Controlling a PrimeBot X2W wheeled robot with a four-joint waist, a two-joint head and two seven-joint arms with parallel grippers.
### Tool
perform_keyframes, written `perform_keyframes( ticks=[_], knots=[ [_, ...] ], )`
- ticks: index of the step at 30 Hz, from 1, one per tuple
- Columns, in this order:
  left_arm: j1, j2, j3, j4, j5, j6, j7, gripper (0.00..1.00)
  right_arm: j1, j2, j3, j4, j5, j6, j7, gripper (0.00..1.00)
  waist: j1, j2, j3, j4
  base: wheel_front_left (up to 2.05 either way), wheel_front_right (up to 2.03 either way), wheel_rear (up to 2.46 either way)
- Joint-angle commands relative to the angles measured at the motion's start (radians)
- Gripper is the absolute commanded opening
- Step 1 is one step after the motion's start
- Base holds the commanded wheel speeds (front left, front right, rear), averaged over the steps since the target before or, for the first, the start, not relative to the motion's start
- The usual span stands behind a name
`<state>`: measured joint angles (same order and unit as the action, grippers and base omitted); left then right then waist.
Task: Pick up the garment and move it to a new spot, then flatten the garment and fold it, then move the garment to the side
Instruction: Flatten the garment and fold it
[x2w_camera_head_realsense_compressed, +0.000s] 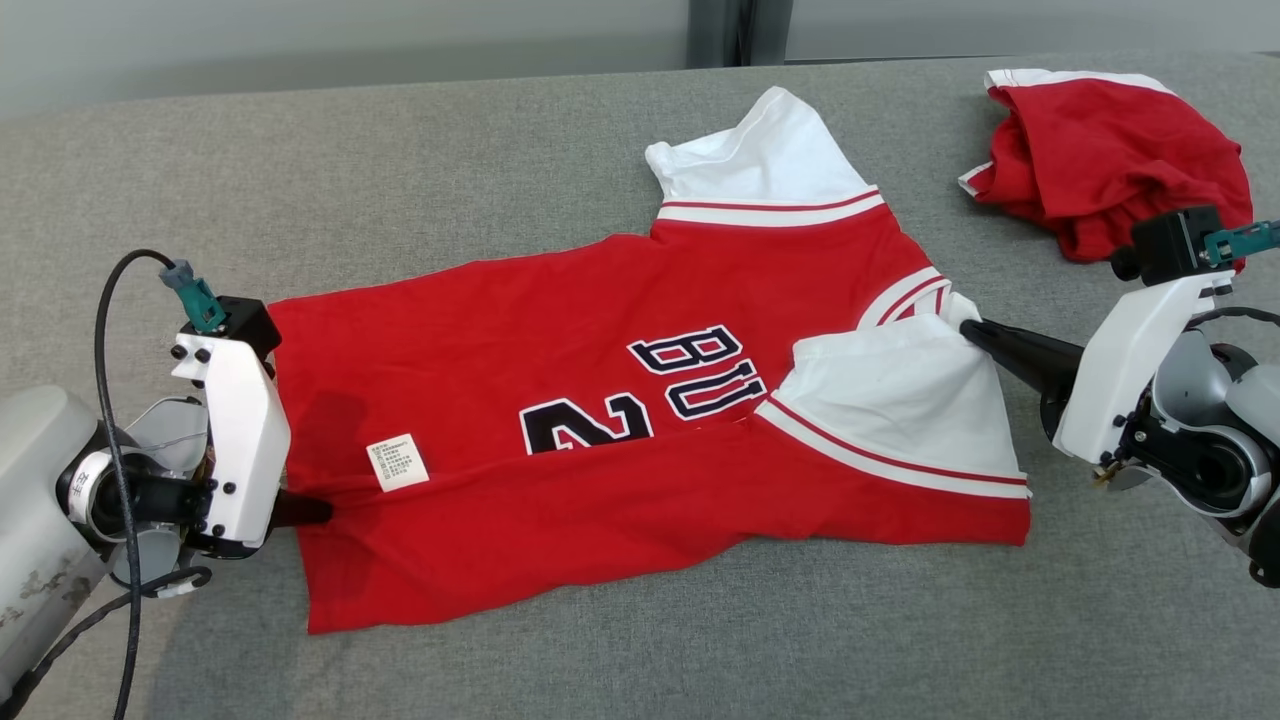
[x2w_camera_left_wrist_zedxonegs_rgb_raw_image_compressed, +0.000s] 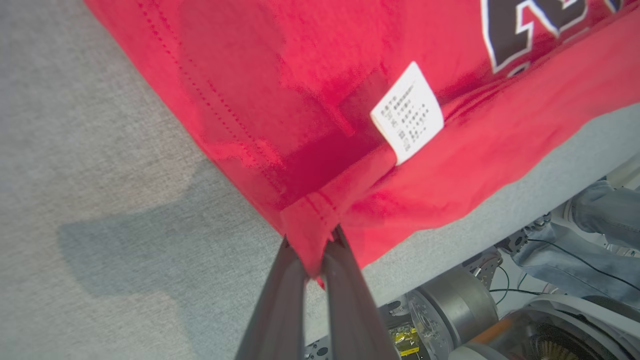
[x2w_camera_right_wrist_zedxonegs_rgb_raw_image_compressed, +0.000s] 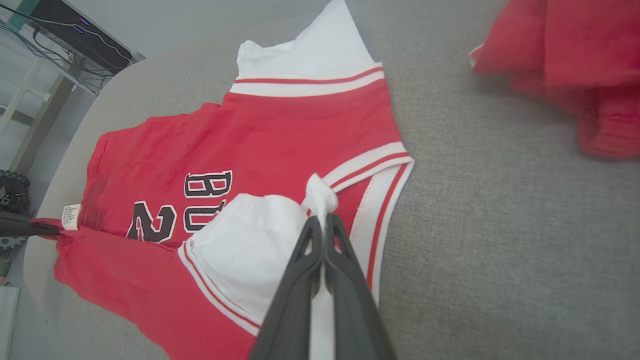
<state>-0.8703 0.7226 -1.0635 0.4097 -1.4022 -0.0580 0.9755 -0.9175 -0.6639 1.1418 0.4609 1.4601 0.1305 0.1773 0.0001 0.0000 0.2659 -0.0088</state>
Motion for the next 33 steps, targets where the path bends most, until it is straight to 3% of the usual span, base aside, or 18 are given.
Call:
perform_keyframes(
  ticks=[1, 2, 3, 4, 5, 6, 7, 17, 27, 30, 33],
  knots=[
    [-0.017, -0.007, 0.000, 0.017, 0.010, -0.009, -0.007, 0.00, -0.013, 0.007, 0.003, 0.013, -0.008, 0.001, 0.002, 0.00, -0.0001, 0.0000, 0.002, -0.003, 0.00, 0.00, 0.00],
    [-0.020, -0.011, 0.001, 0.025, 0.011, -0.011, -0.009, 0.13, -0.019, 0.012, 0.003, 0.022, -0.014, 0.001, -0.008, 0.00, -0.0001, 0.0000, 0.002, -0.004, 0.00, 0.00, 0.00],
    [-0.020, -0.011, 0.001, 0.025, 0.011, -0.011, -0.009, 0.13, -0.019, 0.012, 0.003, 0.022, -0.014, 0.001, -0.008, 0.00, -0.0001, 0.0000, 0.002, -0.004, 0.00, 0.00, 0.00],
    [-0.021, -0.014, 0.001, 0.033, 0.013, -0.014, -0.013, 0.44, -0.021, 0.016, 0.003, 0.029, -0.016, 0.001, -0.019, 0.00, -0.0001, 0.0000, 0.001, -0.005, 0.00, 0.00, 0.00],
    [-0.022, -0.019, 0.001, 0.042, 0.014, -0.015, -0.016, 0.78, -0.018, 0.021, 0.004, 0.035, -0.017, 0.001, -0.024, 0.16, -0.0001, 0.0000, -0.001, -0.006, 0.00, 0.00, 0.00],
    [-0.021, -0.023, 0.001, 0.050, 0.013, -0.017, -0.019, 0.96, -0.017, 0.025, 0.005, 0.043, -0.019, 0.001, -0.029, 0.42, -0.0001, 0.0000, -0.005, -0.008, 0.00, 0.00, 0.00],
    [-0.021, -0.025, -0.001, 0.056, 0.013, -0.018, -0.018, 1.00, -0.018, 0.029, 0.004, 0.050, -0.020, 0.001, -0.038, 1.00, -0.0001, 0.0000, -0.009, -0.009, 0.00, 0.00, 0.00],
    [-0.015, -0.021, -0.003, 0.090, 0.026, -0.031, -0.037, 1.00, 0.006, 0.046, 0.009, 0.063, -0.021, 0.001, -0.097, 1.00, -0.0001, 0.0000, -0.067, -0.008, 0.00, 0.00, 0.00],
    [0.046, 0.026, 0.022, 0.010, 0.075, -0.054, -0.203, 1.00, 0.087, 0.008, 0.011, 0.050, -0.005, 0.001, -0.187, 1.00, -0.0001, 0.0000, -0.141, -0.001, 0.00, 0.00, 0.00],
    [0.094, 0.041, 0.035, -0.025, 0.090, -0.034, -0.295, 1.00, 0.131, -0.003, 0.016, 0.050, 0.007, 0.001, -0.202, 1.00, -0.0001, 0.0000, -0.166, -0.002, 0.00, 0.00, 0.00],
    [0.148, 0.063, 0.052, -0.067, 0.118, 0.012, -0.401, 1.00, 0.166, -0.015, 0.019, 0.055, 0.012, 0.001, -0.218, 1.00, -0.0001, 0.0000, -0.187, -0.004, 0.00, 0.00, 0.00]
  ],
)
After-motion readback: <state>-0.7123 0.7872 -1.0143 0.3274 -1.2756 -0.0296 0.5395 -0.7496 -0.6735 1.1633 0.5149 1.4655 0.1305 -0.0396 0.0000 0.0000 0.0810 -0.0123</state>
